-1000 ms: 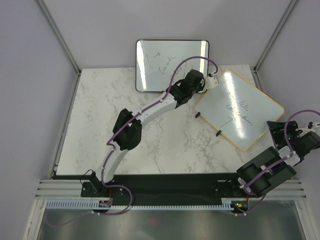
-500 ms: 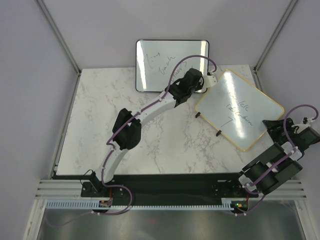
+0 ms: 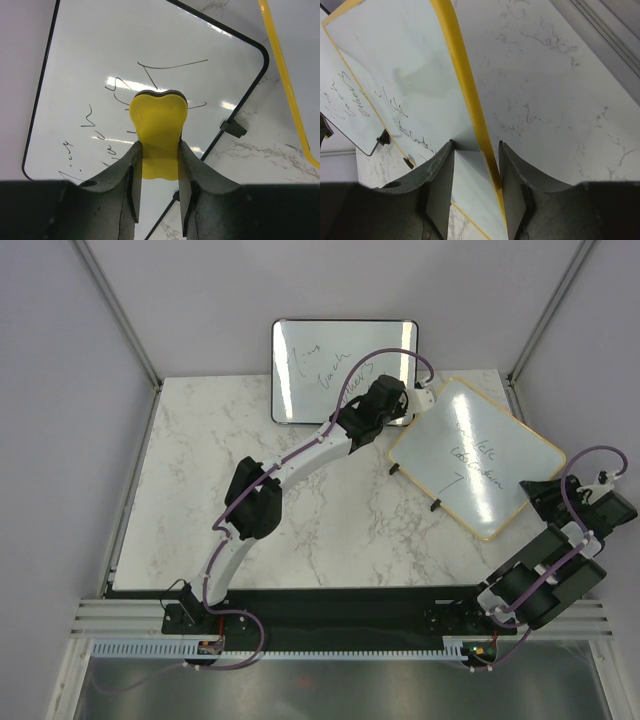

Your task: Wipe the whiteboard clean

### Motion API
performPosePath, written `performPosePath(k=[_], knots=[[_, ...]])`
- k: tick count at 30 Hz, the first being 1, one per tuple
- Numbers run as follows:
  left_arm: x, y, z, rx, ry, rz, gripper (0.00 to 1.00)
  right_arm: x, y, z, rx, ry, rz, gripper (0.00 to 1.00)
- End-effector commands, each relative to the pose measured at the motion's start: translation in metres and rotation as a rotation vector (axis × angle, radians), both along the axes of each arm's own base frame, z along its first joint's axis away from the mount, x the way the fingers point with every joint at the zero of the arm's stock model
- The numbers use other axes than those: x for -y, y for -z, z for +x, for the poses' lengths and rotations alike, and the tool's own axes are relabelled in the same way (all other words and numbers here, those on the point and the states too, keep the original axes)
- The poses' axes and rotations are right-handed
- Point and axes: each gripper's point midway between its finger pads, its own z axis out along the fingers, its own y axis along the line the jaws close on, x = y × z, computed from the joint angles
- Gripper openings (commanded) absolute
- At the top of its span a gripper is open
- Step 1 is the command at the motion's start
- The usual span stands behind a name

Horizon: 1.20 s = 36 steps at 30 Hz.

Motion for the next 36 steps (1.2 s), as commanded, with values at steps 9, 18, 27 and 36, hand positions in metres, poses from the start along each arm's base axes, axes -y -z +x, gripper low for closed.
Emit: performPosePath(k=[9,18,27,36], knots=[[0.012,-0.023,0.0,0.033,0.03,-0.065,0.02,-0.019,-0.002,0.01,0.033,-0.081,-0.049,0.42],[0.028,0.012,-0.015,-0.078,0.107,-0.084,0.02,-0.032,-0.007,0.017,0.053,-0.113,-0.085,0.4],[0.046,0.026,-0.032,-0.174,0.179,-0.142,0.02,-0.045,-0.002,0.023,0.053,-0.137,-0.103,0.4],[0.09,0.038,-0.078,-0.354,0.35,-0.265,0.02,-0.062,-0.009,0.035,0.112,-0.173,-0.112,0.39]])
